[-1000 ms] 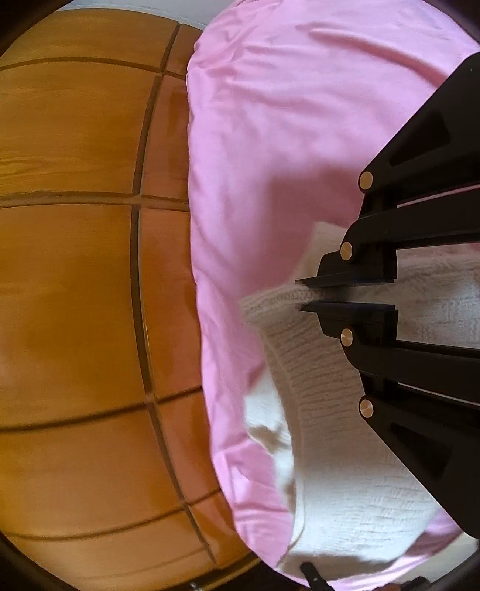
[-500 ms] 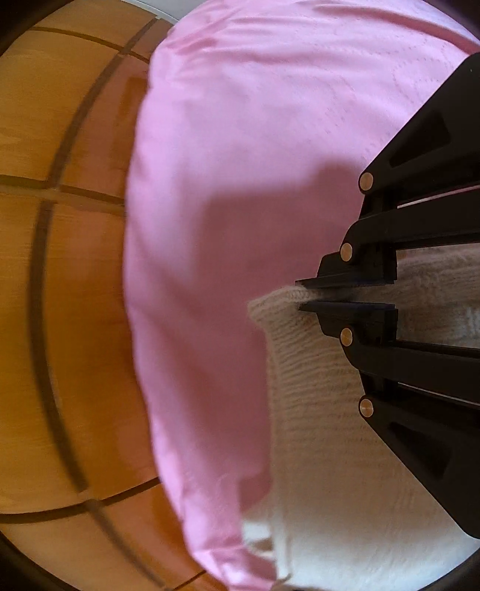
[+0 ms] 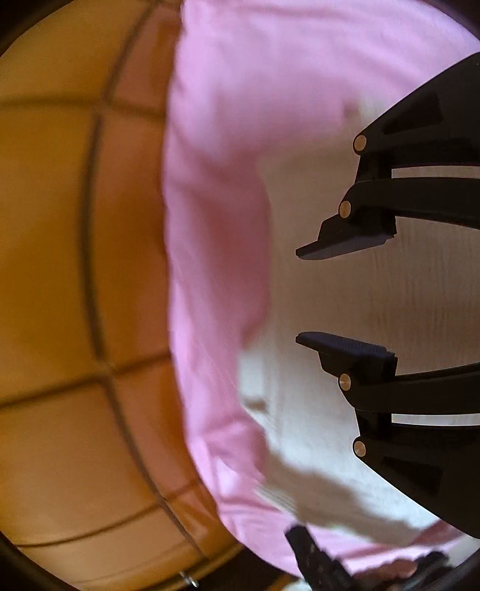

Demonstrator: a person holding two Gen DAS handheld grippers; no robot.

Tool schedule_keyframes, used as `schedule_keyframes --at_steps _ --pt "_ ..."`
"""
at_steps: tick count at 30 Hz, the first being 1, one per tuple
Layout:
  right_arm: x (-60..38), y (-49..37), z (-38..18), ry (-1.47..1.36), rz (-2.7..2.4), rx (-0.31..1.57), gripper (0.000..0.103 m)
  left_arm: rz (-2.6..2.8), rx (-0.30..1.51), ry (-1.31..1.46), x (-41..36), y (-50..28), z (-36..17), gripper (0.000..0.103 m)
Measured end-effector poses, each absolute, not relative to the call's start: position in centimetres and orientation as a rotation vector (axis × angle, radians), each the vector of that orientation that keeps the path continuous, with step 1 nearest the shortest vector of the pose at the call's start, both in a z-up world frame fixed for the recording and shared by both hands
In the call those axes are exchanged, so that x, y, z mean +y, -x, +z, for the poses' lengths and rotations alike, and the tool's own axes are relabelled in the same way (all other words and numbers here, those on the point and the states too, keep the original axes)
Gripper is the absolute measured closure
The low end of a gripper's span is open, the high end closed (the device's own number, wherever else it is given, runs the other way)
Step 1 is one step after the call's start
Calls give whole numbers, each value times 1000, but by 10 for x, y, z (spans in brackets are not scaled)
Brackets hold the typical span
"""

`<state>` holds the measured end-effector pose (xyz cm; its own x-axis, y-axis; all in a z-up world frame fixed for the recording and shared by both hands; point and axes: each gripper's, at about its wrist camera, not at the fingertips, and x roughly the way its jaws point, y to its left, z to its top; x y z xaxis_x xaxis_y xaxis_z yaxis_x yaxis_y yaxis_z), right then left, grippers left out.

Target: Fold small clothes

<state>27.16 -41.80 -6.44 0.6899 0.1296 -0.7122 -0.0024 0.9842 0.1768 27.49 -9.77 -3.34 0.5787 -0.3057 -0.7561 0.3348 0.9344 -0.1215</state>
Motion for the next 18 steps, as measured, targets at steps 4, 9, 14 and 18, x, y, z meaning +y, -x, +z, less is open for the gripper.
schedule_keyframes --at_steps 4,9,14,18 --pt "-390 -286 -100 -116 94 910 82 -372 977 -58 -111 -291 -70 97" --pt "-379 -283 -90 -42 82 840 101 -354 906 2 -104 -295 -62 101" --pt "-389 -287 -74 -80 65 769 102 -334 848 8 -108 -301 -50 101" --pt "-390 -304 -82 -59 25 786 103 -288 889 -12 -120 -313 -65 101"
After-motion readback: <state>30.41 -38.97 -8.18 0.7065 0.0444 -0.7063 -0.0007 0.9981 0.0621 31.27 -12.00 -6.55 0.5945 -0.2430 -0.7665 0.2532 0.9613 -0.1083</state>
